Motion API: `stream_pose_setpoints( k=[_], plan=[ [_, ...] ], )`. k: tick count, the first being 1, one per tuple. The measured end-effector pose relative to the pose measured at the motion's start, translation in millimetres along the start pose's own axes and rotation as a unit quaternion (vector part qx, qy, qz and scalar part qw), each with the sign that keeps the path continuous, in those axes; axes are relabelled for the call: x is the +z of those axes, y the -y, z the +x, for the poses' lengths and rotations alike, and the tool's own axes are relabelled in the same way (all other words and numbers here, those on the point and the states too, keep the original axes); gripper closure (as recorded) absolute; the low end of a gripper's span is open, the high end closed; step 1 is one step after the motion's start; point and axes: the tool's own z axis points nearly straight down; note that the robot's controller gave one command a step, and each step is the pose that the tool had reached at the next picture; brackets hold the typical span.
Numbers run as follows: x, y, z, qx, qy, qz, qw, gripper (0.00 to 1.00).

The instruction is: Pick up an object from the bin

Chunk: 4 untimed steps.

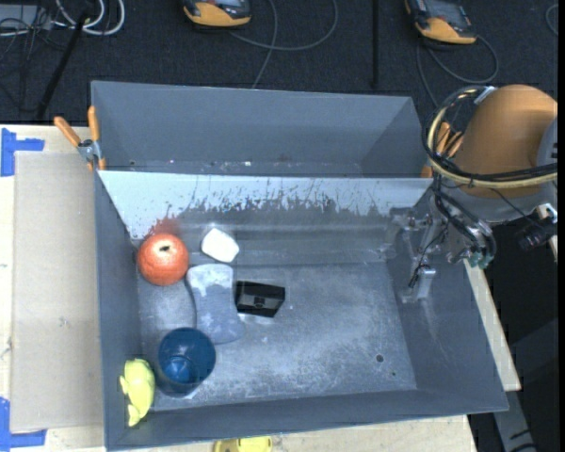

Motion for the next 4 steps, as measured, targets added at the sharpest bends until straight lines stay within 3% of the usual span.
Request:
stream_pose_setpoints(
  k=[1,2,3,4],
  plan=[
    [-4.9,-0.5,-1.4,-0.001,0.0035,0.001,1.0,0.0],
    [-57.5,-31.4,-2.1,-0.024,0.0013,0.001,0.9997,0.0],
    [-81.7,-45.9,3.8,-0.02,0.0088,0.001,0.9998,0.0],
    [-38.3,-82.0,0.5,-0.078,0.0047,0.002,0.9969,0.0]
  ],
)
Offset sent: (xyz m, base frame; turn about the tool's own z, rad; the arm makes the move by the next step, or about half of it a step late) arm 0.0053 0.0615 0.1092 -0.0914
